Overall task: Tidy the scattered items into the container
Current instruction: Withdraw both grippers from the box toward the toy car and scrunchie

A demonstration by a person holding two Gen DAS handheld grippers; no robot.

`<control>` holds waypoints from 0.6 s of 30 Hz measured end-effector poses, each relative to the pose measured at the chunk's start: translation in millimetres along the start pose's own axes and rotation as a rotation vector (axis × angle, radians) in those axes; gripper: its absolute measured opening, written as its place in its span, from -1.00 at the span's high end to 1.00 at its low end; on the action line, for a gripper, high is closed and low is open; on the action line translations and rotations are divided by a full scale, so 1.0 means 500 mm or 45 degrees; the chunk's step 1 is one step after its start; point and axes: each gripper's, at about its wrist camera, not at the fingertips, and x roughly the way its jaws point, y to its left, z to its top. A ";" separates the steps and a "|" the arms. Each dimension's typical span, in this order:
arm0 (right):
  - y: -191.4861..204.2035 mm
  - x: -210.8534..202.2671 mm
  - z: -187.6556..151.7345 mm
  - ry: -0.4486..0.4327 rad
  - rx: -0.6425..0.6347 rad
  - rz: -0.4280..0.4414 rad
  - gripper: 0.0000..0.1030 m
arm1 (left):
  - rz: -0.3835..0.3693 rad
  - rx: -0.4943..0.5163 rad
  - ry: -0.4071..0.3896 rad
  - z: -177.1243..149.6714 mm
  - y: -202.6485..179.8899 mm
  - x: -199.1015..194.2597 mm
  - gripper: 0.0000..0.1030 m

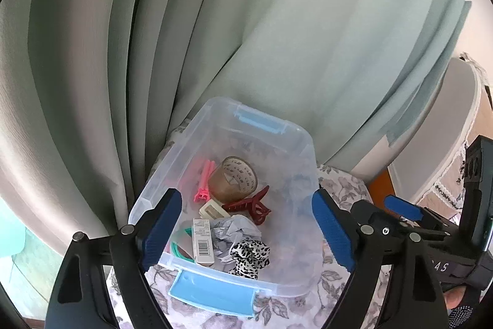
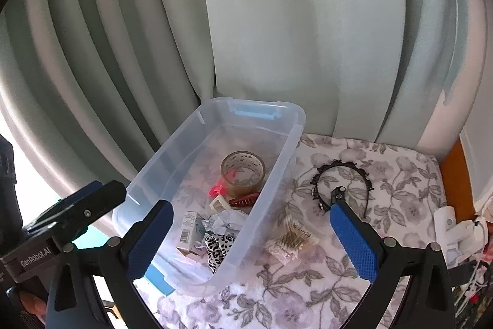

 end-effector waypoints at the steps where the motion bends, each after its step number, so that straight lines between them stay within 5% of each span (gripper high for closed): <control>1: 0.001 -0.005 -0.002 -0.006 -0.006 -0.003 -1.00 | 0.003 0.004 -0.010 0.000 -0.003 -0.004 -0.80; 10: 0.004 -0.056 -0.033 -0.078 -0.079 -0.032 -1.00 | 0.031 0.039 -0.072 -0.004 -0.040 -0.043 -0.80; 18: -0.045 -0.089 -0.060 -0.108 0.015 -0.045 -1.00 | 0.024 0.053 -0.175 -0.016 -0.074 -0.080 -0.80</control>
